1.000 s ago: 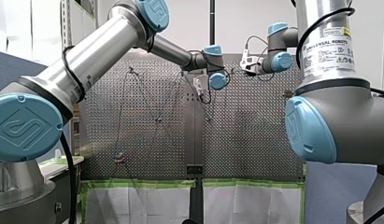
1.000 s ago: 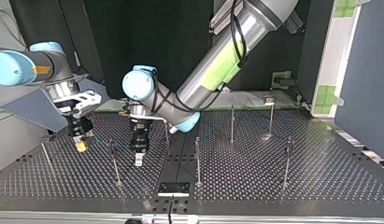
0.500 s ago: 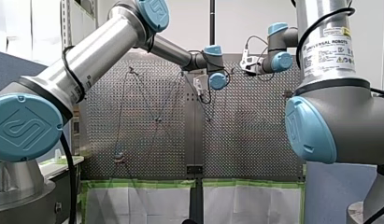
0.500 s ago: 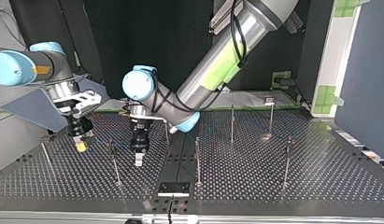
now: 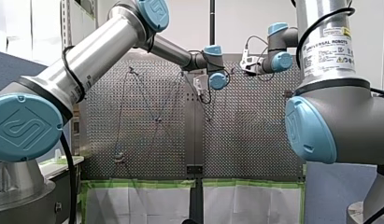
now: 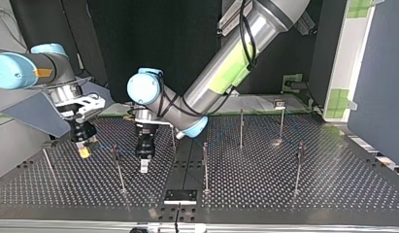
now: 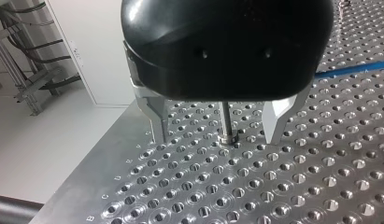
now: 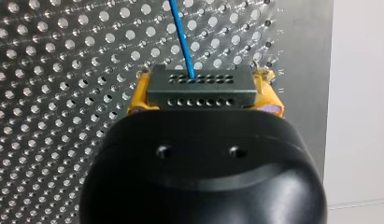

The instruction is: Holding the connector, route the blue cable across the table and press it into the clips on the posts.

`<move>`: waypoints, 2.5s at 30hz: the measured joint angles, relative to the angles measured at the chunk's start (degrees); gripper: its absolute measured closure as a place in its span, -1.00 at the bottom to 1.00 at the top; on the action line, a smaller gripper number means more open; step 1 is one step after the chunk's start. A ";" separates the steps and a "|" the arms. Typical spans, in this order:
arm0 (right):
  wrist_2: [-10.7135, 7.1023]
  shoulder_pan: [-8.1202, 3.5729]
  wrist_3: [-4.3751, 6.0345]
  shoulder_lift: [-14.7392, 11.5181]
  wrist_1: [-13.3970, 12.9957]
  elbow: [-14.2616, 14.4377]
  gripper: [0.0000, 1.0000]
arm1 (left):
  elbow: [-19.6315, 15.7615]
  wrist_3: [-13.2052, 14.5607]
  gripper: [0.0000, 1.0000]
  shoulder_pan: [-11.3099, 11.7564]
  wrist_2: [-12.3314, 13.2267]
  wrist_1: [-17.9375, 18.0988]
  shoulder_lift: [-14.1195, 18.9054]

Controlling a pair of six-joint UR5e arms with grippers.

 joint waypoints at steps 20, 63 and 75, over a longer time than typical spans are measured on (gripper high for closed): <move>0.00 0.00 0.00 0.00 0.00 0.00 1.00 | 0.00 0.00 -1.00 0.00 0.00 0.00 0.00; 0.00 0.00 0.00 0.00 0.00 0.00 1.00 | 0.00 0.00 -1.00 0.00 0.00 0.00 0.00; -0.05 -0.02 0.00 0.00 0.00 0.00 1.00 | 0.14 0.06 -1.00 -0.71 -0.41 -1.74 -1.40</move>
